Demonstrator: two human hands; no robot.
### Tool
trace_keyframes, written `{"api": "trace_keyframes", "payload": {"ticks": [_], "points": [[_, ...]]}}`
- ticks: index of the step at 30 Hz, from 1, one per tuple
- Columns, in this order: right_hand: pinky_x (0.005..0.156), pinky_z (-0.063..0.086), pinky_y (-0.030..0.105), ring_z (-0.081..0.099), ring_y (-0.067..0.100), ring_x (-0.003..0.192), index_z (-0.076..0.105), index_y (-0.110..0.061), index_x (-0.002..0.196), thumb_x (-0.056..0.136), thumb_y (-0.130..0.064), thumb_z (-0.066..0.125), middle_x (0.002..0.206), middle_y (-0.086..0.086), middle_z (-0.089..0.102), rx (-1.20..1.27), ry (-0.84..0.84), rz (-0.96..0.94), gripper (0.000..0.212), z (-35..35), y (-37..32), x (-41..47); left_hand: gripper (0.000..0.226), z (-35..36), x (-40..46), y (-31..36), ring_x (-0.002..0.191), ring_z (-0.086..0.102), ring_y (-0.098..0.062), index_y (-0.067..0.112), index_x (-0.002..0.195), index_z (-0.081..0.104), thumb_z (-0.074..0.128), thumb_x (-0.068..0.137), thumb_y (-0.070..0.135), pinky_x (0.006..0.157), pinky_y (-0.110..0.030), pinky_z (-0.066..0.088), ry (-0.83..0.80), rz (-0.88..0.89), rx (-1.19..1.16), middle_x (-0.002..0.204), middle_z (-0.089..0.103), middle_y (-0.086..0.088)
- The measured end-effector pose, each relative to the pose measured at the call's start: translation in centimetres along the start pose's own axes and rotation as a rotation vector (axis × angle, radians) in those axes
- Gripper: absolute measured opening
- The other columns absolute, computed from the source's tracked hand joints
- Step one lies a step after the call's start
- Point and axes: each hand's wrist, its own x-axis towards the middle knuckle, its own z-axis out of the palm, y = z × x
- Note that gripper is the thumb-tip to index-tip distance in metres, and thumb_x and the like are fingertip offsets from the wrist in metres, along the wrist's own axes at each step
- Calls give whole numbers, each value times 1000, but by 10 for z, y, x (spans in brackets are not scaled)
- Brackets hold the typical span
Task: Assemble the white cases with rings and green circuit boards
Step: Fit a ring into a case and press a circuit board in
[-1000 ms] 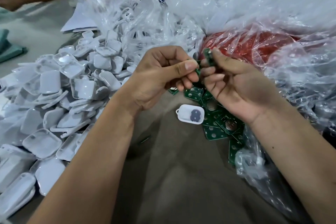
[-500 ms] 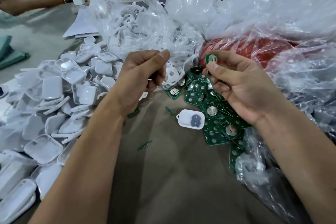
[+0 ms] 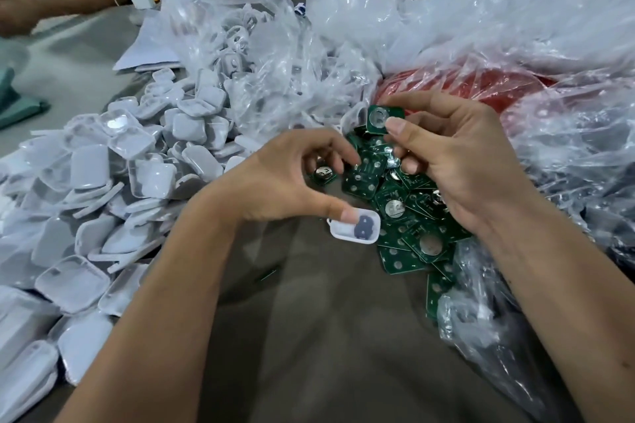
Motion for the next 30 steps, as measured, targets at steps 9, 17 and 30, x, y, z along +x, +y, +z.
{"api": "trace_keyframes", "payload": {"ticks": [9,17,30], "points": [[51,49,21,63,16,64,73,-5,106,88,1,77,75,7,71,-16,16,1,19,-2,1,1,50,11,-2,4,80,60,1,31,97,73,101,55,31,75,-23,50,-103,-71,200,92,67,13],[51,49,22,63,16,61,77,-9,95,89,1,76,72,9,71,-27,36,-9,12,-2,-2,0,34,12,1,3,75,62,-28,26,86,72,96,64,37,67,-43,53,32,-35,90,81,68,-8],[55,50,21,63,14,63,79,-11,85,86,-5,81,69,3,73,-43,136,-33,7,-4,-6,0,28,34,20,-3,67,65,-15,15,87,75,95,69,25,60,-24,52,430,69,-21,76,72,3]]}}
